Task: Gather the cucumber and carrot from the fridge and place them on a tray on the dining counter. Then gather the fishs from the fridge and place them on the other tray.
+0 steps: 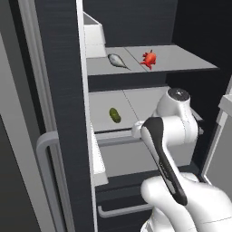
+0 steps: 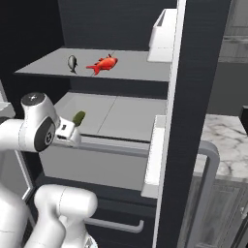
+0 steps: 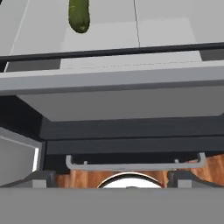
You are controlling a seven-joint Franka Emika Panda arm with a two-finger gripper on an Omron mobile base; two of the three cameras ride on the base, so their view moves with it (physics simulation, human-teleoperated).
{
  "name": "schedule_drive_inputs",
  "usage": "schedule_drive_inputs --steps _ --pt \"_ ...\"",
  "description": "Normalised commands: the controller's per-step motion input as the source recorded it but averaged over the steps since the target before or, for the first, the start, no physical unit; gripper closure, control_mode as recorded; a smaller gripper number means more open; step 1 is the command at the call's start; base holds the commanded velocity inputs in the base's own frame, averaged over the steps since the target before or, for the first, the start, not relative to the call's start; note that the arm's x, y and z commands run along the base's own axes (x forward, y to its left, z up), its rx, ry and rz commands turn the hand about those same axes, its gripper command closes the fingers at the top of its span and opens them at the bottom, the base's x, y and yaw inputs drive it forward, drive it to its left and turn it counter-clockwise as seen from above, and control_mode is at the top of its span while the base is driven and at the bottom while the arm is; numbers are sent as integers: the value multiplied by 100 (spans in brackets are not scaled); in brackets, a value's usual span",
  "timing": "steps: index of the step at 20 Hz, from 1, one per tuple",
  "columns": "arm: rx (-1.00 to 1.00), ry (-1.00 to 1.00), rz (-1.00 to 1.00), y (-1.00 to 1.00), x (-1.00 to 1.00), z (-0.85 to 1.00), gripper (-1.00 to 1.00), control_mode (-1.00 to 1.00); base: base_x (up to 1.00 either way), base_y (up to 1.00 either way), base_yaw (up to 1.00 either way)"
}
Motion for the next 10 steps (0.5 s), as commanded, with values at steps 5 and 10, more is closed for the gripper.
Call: schedule_drive_inputs --steps 5,10 --pt "0 -10 1 22 79 25 -100 -100 0 0 0" --pt "0 -1 2 30 68 1 -100 -100 0 0 0"
